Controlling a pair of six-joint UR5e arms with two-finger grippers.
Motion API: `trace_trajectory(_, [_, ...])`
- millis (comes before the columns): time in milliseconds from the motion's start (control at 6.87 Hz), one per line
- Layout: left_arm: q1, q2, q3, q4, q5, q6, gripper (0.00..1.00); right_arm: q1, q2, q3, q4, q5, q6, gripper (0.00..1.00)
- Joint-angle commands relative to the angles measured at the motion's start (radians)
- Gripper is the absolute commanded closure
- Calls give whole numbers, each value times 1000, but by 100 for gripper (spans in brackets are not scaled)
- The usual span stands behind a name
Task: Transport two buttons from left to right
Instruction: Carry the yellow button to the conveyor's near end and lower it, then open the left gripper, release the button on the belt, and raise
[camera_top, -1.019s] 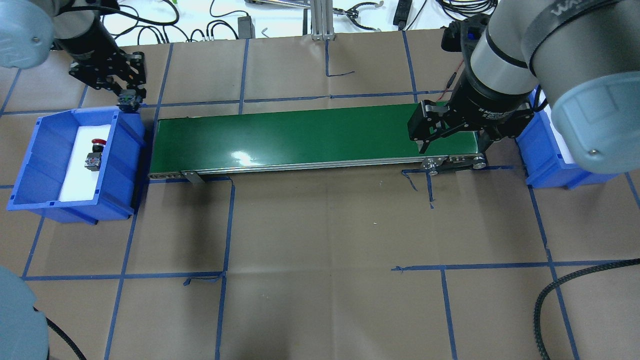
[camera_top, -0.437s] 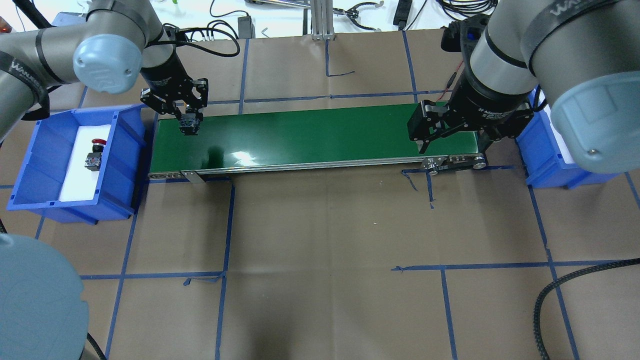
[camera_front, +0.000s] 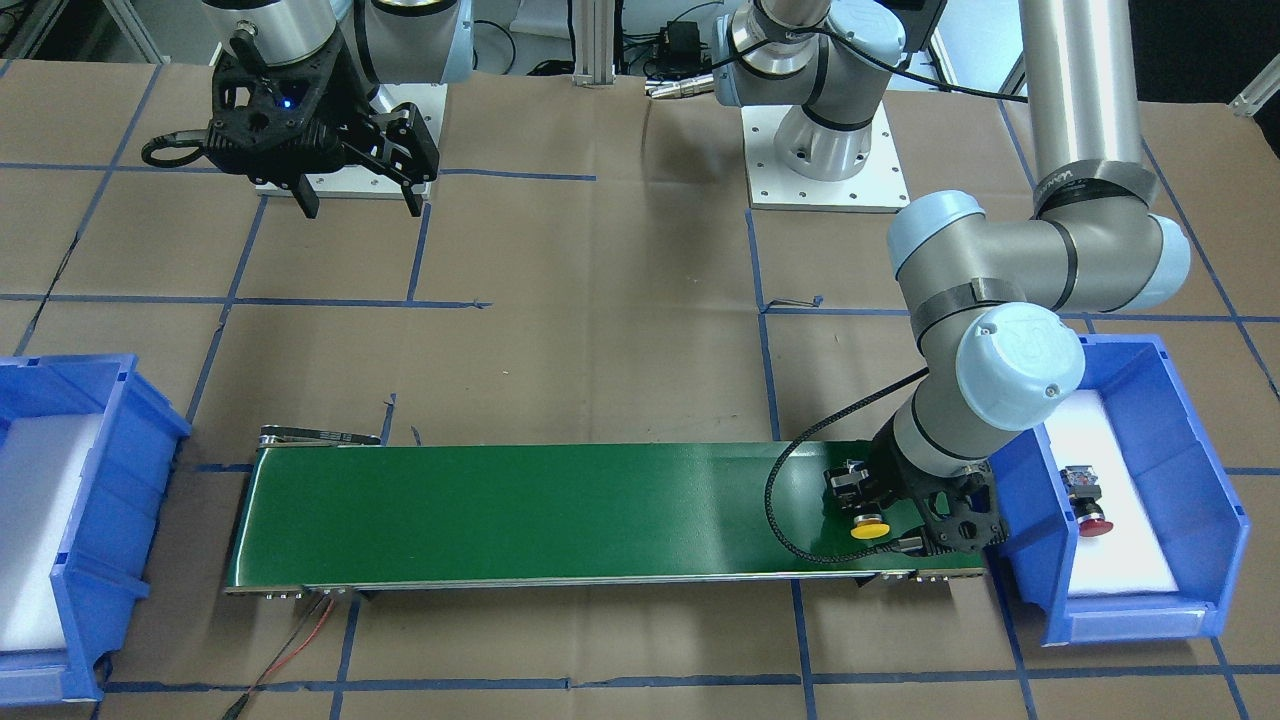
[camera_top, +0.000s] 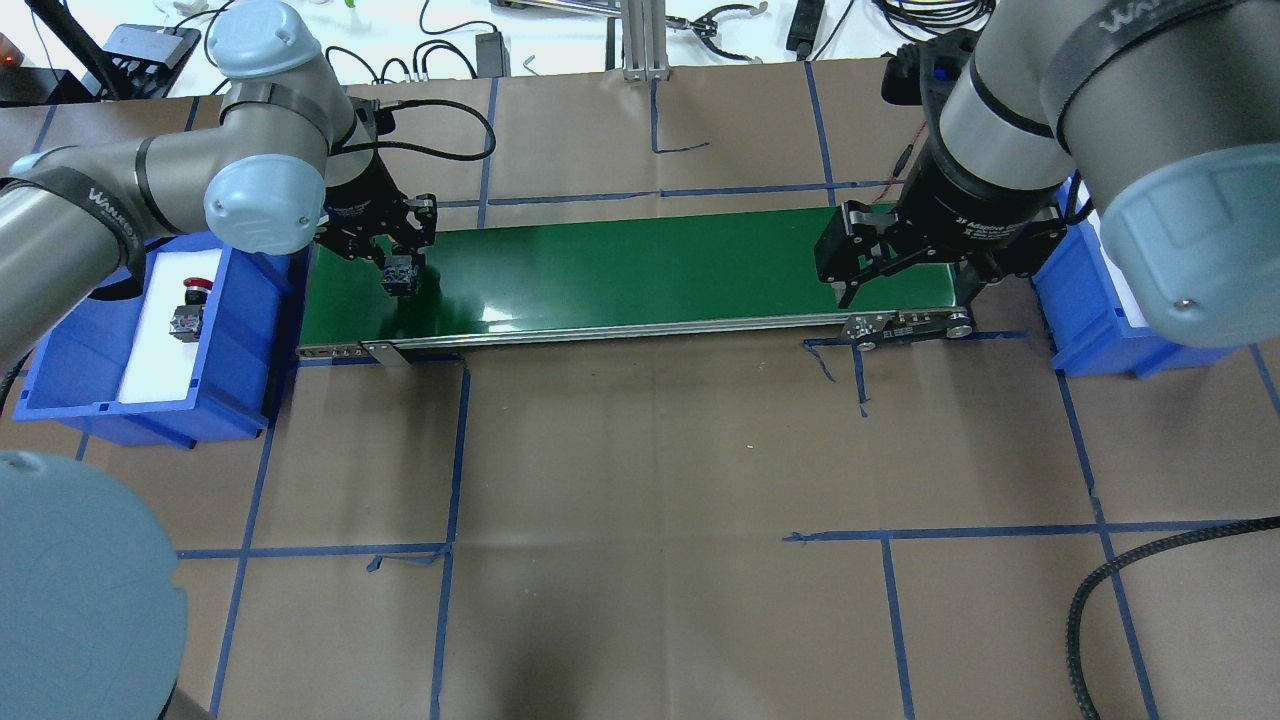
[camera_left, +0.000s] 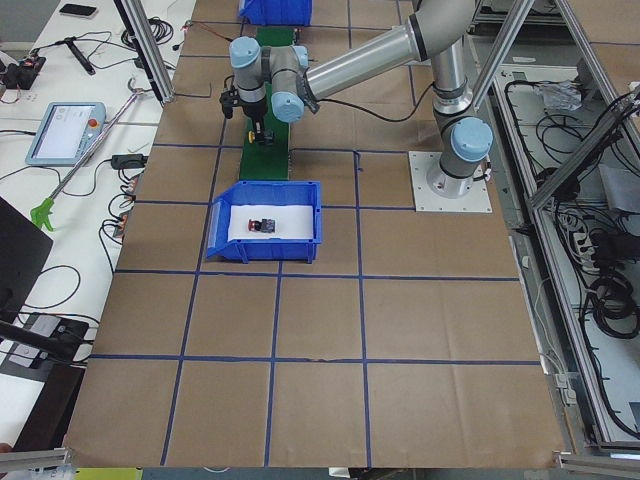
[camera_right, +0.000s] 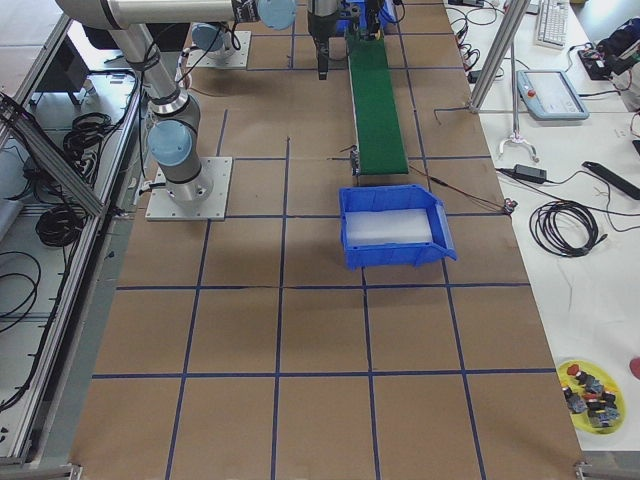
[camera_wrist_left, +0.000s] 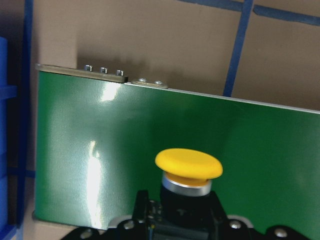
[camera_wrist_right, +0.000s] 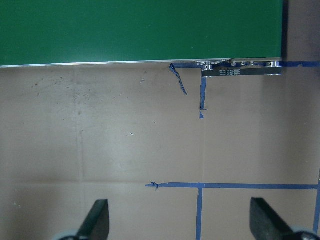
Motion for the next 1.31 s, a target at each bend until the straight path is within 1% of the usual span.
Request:
trace_trajectory(0, [0, -6, -31, 32, -6, -5, 81, 0, 0, 0, 2, 0, 0, 0])
trace_trajectory(146, [0, -7, -31, 32, -10, -7, 56, 0, 0, 2, 2, 0, 0, 0])
trace_trajectory(291, [0, -4, -28, 32, -10, -13, 3, 0, 0, 2, 2, 0, 0, 0])
trace_trajectory(437, [0, 11, -14, 31, -8, -11, 0, 0, 0, 2, 2, 0, 0, 0])
trace_trajectory(728, [1, 52, 15, 5, -6, -8, 0, 0, 0, 0, 2, 0, 0, 0])
trace_trajectory(874, [9, 94, 52, -82, -8, -7, 0, 0, 0, 2, 0, 0, 0, 0])
trace_trajectory(1165, [12, 151, 167, -291, -3, 7, 0, 0, 0, 0, 0, -1, 0, 0])
